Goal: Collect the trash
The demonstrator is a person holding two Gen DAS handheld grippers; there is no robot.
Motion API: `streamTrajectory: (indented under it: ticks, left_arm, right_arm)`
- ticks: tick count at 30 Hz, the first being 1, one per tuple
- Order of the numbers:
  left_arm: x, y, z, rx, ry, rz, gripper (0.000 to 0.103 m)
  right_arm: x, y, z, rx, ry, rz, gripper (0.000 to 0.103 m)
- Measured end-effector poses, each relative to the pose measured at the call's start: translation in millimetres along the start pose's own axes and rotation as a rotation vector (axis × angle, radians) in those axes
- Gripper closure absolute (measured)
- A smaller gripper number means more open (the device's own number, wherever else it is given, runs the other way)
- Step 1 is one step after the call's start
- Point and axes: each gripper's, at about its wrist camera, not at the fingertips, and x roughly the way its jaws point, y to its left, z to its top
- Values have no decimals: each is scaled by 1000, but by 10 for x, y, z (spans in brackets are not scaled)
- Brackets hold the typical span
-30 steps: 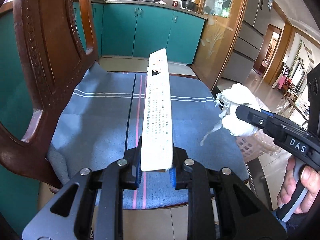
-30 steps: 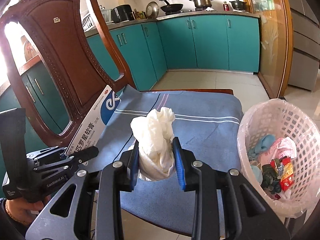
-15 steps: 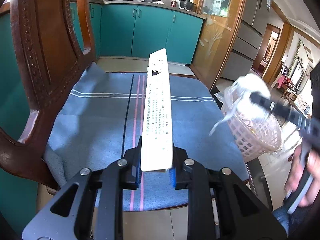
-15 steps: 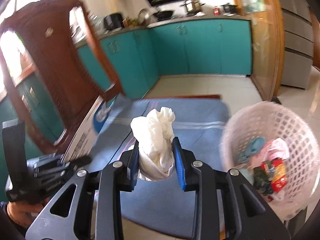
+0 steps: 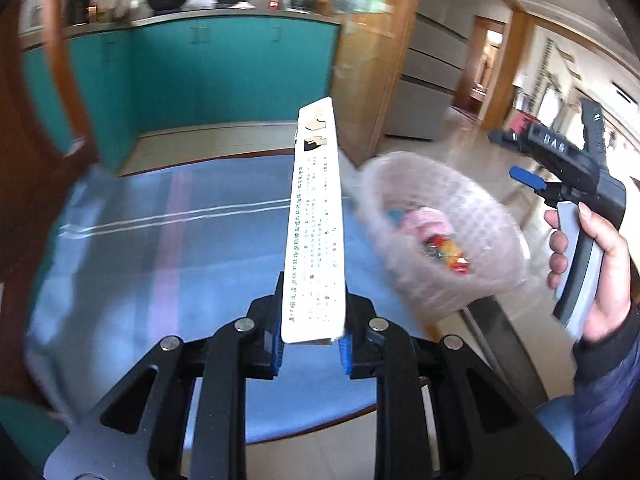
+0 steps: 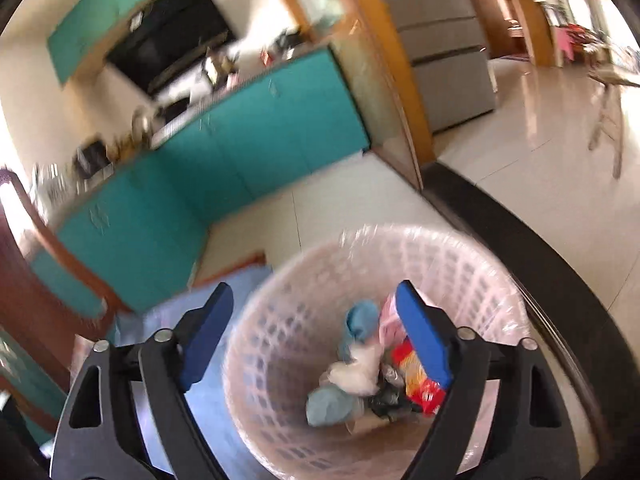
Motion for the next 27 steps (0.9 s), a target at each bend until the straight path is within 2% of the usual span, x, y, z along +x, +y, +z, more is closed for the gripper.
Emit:
streamTrajectory:
  ticks: [2,4,6,7,8,9,10,12,14,16,19,24,27]
  left_arm:
    - [167,-267,155,9,9,-55,81]
    - [342,-570,323,30,18,-115,81]
    - [486,-859,467,72,19,-144,80]
    - [575,-1027,544,101,22,-163,79]
    - [667,-1161,606,120,31,-185,73]
    - [728,-1226,634,127,40,-187,37]
    - [789,-1281,662,127,41,-146,5]
    - [773,-1267,660,122,-1,-77,3]
    - [701,-1136,613,105,5,-51,3]
    - [555,-934,539,87,-11,-16,3]
    - [239,-549,415,67,-47,95,3]
    - [-290,147,205,-24,-78,243,3]
    - [-605,569,-7,-134,-139,340,3]
  right_arm:
    - [-167,-30,18,23,-86,-21,12]
    - [-268,-71,46,45,-134,-27,12]
    - [-369,-134,76,73,-175,-23,12]
    - [-413,-167,90,85,-195,-21,12]
    - [-434,-182,101,92,-206,-20,12]
    - [-460,-202,113,97,-217,-19,12]
    - [-458,-225,123,98,-216,-20,12]
    - [-450,-242,115,102,-207,-14,12]
    - [-400,-222,124,92,-190,-4,12]
    - [-389,-164,111,72,-178,9,12]
    - [-341,34,42,27,-131,38,12]
    - [-306,781,-329,-195,-30,100,10]
    - [-290,1249,-639,-345,2,82,3]
